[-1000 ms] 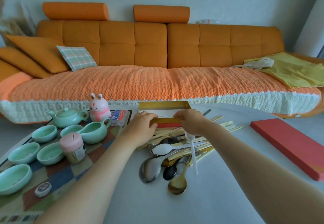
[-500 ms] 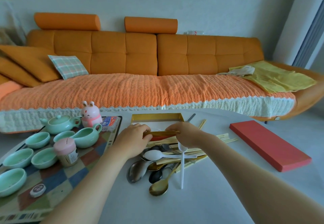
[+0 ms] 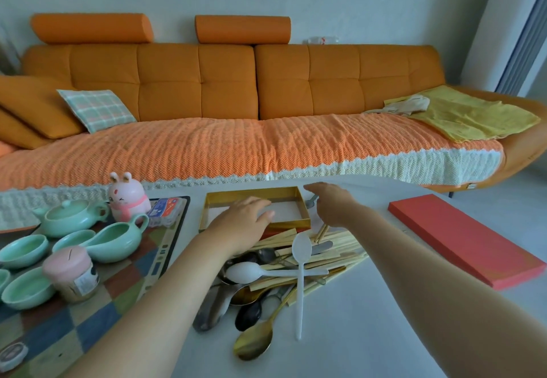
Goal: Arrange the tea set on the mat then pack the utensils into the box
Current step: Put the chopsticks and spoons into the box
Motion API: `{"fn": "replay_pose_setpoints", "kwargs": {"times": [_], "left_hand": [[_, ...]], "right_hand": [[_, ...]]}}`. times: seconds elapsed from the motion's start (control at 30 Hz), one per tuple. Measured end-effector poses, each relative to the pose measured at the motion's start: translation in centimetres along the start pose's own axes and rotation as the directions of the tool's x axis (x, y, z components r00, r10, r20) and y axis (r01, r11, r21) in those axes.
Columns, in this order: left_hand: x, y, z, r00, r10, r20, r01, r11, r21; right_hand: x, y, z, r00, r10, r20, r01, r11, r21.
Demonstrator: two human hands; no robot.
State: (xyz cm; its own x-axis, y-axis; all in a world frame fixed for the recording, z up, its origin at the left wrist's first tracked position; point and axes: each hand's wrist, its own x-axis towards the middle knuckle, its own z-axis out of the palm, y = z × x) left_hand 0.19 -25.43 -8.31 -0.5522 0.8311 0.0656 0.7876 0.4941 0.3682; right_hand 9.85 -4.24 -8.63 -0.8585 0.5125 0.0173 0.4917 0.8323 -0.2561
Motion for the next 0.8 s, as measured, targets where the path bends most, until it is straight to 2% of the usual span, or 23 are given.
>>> {"fn": "replay_pose_setpoints", "kwargs": {"times": [0.07, 0.1, 0.27, 0.4, 0.5, 0.57, 0.6, 0.67, 0.8], "left_hand": [[0.2, -0.3, 0.2, 0.999, -0.02, 0.041, 0.021, 0.999, -0.038], [0.2, -0.5, 0.2, 0.999, -0.024, 0.049, 0.025, 0.999, -0.028], [0.4, -0.7, 0.2, 0.999, -0.042, 0.032, 0.044, 0.996, -0.076], [0.2, -0.6, 0.0, 0.999, -0.032, 0.008, 0.033, 0.992, -0.119], [0.0, -0.9, -0.9, 0.994, -0.023, -0.106, 0.004, 0.985, -0.174], [0.0, -1.1, -1.8, 0.977, -0.01, -0.212, -0.041, 0.971, -0.235], [-0.1, -1.0, -2.3, 0.966, -0.007, -0.259, -0.066, 0.959, -0.275], [-0.4, -0.9, -3.0, 0.946, -0.017, -0.322, -0.102, 0.932, -0.348], [-0.7, -1.3, -3.2, 0.941, -0.094, -0.326, -0.047, 0.915, -0.401]], "right_hand": [[0.9, -0.4, 1.1, 0.995, -0.047, 0.09, 0.054, 0.995, -0.084], [1.3, -0.5, 1.4, 0.994, -0.061, 0.088, 0.071, 0.99, -0.123], [2.0, -0.5, 0.8, 0.999, -0.034, 0.02, 0.038, 0.942, -0.333], [1.1, -0.5, 0.0, 0.998, -0.034, -0.055, 0.013, 0.938, -0.345], [0.8, -0.9, -1.5, 0.96, -0.093, -0.263, 0.026, 0.969, -0.245], [0.6, -2.0, -2.8, 0.909, -0.134, -0.396, 0.119, 0.991, -0.061], [0.3, -2.9, -3.5, 0.904, -0.137, -0.406, 0.179, 0.981, 0.069], [-0.3, -5.1, -4.3, 0.925, -0.175, -0.338, 0.275, 0.922, 0.273], [-1.5, -9.2, -3.1, 0.932, -0.259, -0.254, 0.35, 0.828, 0.439]]}}
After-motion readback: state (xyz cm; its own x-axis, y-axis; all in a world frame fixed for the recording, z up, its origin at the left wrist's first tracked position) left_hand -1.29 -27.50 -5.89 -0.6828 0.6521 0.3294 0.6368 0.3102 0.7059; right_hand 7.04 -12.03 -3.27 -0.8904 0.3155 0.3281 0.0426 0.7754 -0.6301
